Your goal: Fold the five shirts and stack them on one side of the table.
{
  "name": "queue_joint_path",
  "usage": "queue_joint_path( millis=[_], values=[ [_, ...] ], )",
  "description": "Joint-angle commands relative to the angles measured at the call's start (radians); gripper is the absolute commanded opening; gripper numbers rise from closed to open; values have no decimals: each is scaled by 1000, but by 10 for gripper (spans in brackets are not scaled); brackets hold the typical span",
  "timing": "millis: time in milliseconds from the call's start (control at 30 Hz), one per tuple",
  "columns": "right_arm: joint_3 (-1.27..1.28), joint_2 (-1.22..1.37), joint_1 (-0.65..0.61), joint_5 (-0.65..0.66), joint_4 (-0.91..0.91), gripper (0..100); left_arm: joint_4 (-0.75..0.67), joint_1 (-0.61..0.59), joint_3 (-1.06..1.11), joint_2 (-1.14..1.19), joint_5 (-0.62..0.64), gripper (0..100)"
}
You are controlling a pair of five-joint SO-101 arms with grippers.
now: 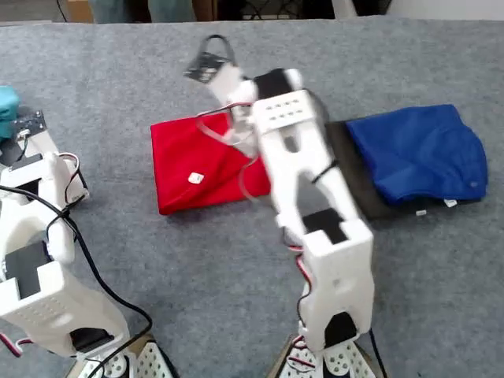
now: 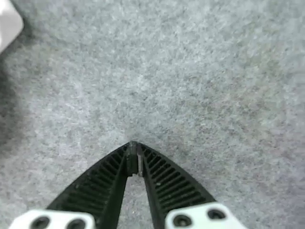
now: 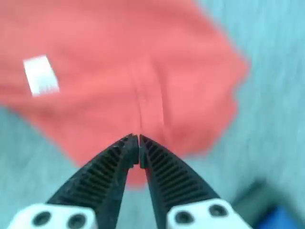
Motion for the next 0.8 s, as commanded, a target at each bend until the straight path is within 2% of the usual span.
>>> queue_joint_path(
  millis=[0, 67, 267, 433, 667, 767],
  values=[
    [-50, 47, -64, -6, -152, 15, -12, 10, -5, -55, -5, 29],
    [-73, 105, -80, -6, -193, 15, -12, 10, -5, -55, -5, 29],
    [-203, 254, -92, -6, -160, 15, -12, 10, -5, -54, -5, 29],
    [-326, 309, -48, -5, -8, 15, -12, 10, -7, -55, -5, 29],
    [-461, 323, 5, -2, 333, 15, -14, 10, -7, -57, -5, 29],
    [-409, 305, 49, -6, 348, 15, -14, 10, -7, -57, -5, 29]
  ],
)
